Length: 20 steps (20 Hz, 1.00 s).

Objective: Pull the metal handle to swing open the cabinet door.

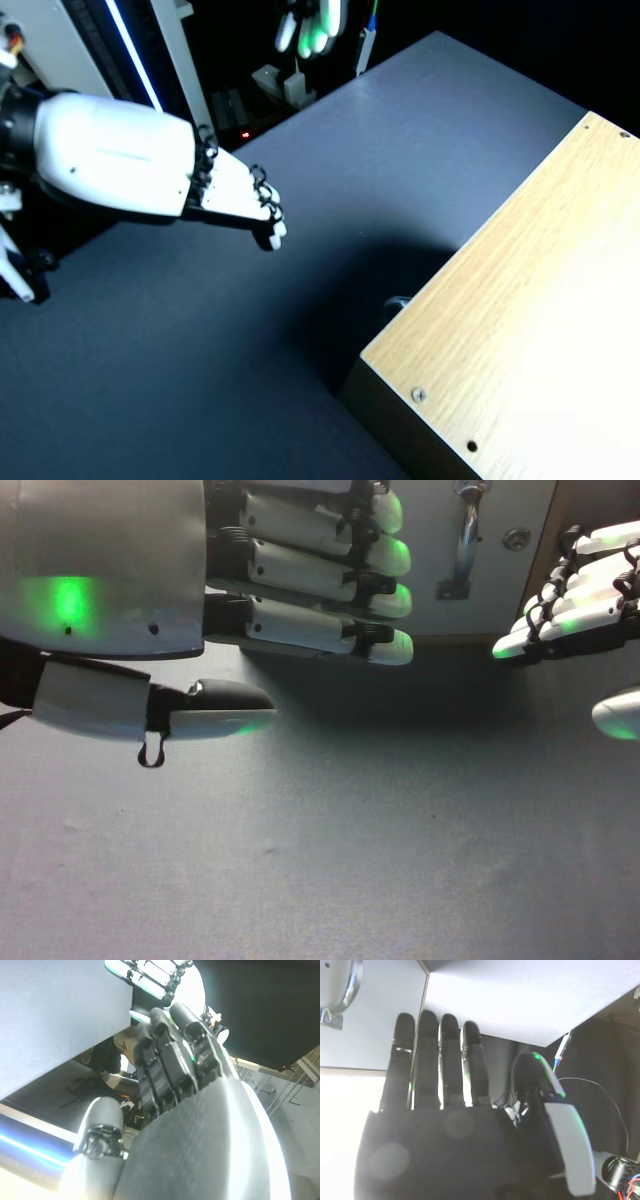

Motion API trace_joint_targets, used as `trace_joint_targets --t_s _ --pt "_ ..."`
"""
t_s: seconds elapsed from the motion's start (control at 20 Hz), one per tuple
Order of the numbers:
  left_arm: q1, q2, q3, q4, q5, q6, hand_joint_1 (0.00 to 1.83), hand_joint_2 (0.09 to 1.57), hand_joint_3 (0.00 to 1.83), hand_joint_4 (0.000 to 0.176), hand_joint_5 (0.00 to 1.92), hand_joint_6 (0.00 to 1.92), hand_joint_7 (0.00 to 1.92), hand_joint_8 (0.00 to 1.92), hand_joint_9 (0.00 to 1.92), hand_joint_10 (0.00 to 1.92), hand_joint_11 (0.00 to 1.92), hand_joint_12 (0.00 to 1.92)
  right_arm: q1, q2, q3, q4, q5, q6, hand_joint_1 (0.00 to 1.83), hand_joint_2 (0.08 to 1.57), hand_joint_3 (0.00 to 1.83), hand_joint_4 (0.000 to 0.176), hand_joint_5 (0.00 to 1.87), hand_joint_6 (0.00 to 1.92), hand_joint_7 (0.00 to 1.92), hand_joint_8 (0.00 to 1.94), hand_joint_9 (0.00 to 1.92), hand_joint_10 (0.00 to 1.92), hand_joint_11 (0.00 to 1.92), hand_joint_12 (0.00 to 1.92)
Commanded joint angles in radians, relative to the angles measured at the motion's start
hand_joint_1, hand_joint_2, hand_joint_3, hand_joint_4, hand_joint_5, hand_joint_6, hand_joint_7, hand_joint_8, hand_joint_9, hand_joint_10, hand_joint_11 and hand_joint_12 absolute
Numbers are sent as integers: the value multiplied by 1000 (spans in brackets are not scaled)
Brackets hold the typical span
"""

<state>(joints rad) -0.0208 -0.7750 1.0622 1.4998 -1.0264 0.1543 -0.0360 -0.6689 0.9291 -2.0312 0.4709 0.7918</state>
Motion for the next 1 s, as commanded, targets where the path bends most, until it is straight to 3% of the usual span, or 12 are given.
trace_joint_targets --t_s 0.0,0.95 --pt "-8 6 0 -98 -25 9 0 1555 23 0 433 2 450 2 406 3 79 739 17 4 5 39 -31 6 0 1442 31 0 286 7 311 3 272 9 0 798" --pt "-8 6 0 -98 -25 9 0 1565 8 0 414 2 425 3 378 3 51 721 -8 -16 70 112 -31 6 0 1493 14 0 357 9 363 5 311 5 0 814"
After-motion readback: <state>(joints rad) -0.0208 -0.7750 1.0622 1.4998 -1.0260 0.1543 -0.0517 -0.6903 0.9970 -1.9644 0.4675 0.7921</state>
